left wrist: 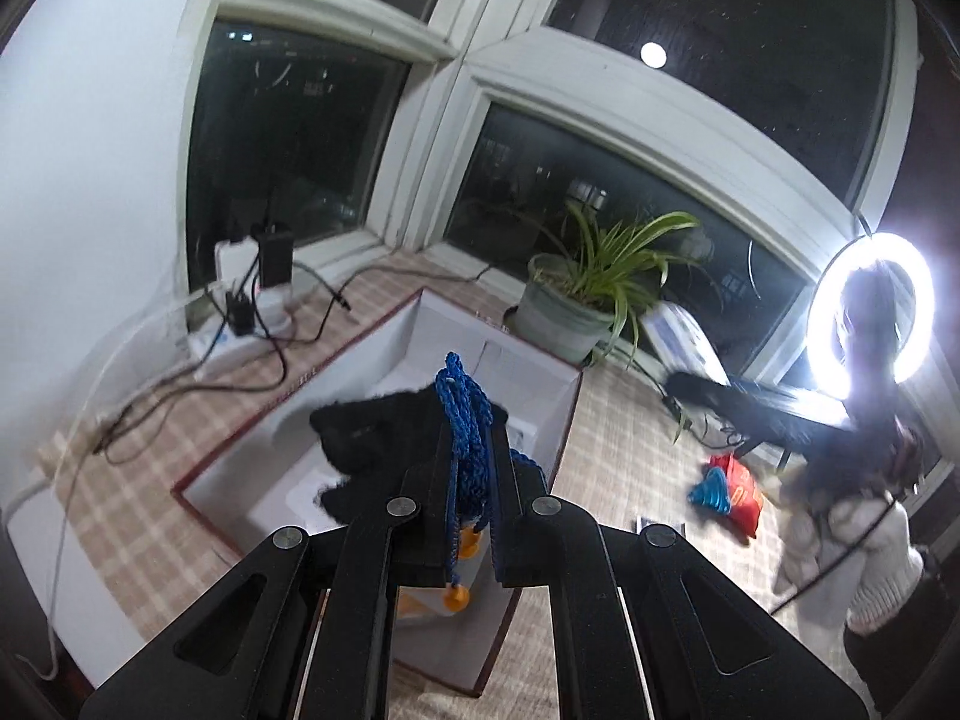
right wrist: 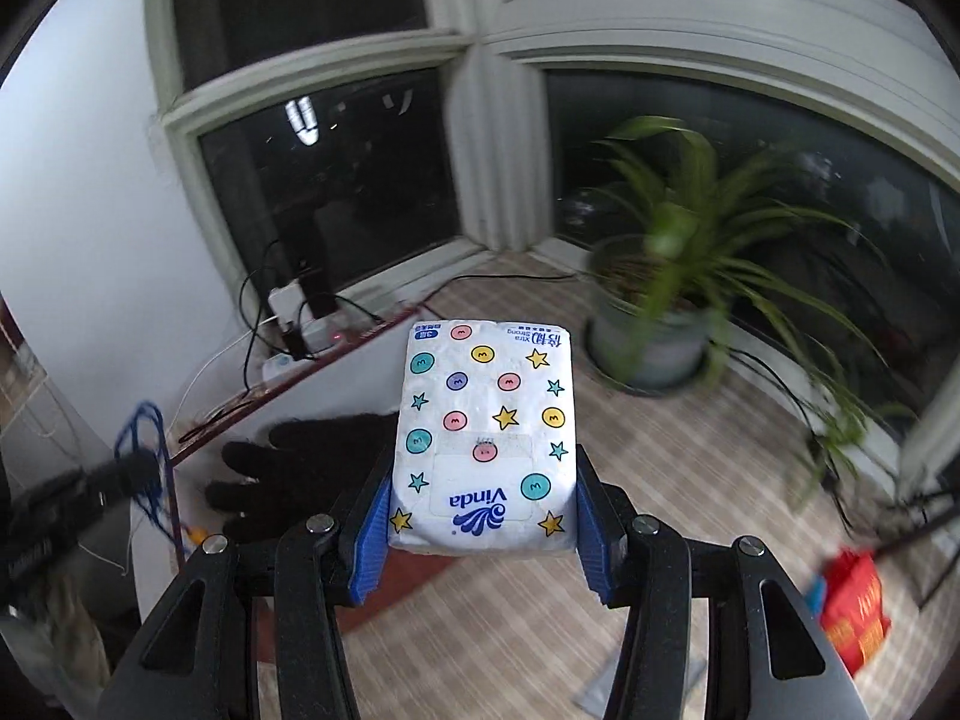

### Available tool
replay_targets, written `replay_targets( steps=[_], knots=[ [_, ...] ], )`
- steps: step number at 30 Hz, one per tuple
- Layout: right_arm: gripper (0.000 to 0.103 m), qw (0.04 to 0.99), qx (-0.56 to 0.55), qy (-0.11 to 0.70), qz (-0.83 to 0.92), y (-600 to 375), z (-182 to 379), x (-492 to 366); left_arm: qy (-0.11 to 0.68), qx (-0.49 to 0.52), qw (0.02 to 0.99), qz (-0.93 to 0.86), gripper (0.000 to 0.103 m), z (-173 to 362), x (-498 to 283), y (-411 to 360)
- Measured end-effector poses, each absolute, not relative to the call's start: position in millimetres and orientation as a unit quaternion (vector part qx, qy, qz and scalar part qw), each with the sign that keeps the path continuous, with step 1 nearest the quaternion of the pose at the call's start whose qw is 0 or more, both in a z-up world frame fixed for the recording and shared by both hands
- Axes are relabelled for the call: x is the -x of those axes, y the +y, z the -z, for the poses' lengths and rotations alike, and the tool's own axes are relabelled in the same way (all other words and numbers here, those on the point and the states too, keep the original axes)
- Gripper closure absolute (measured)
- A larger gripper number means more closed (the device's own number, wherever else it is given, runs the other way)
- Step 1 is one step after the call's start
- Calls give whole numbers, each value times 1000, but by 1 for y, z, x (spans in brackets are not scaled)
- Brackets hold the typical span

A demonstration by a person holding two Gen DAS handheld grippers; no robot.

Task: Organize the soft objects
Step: 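Carry the tissue pack and earplugs over the box with both grippers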

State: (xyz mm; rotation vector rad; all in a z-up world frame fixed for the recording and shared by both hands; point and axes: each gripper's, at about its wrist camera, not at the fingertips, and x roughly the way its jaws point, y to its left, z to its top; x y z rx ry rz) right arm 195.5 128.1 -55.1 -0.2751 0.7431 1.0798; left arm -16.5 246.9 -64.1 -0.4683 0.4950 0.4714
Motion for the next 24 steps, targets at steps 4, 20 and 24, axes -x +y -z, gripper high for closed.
replay_targets(
  steps=[4, 20, 24],
  knots=[
    [55, 769, 157, 348, -513, 168, 65, -192, 258, 234, 909, -227, 96, 79, 16, 247],
    [53, 740, 201, 379, -518, 230, 106, -187, 316, 225, 891, -237, 91, 107, 4, 251],
    [41, 744, 204, 373, -516, 232, 104, -185, 324, 212, 889, -246, 71, 109, 2, 250]
  ],
)
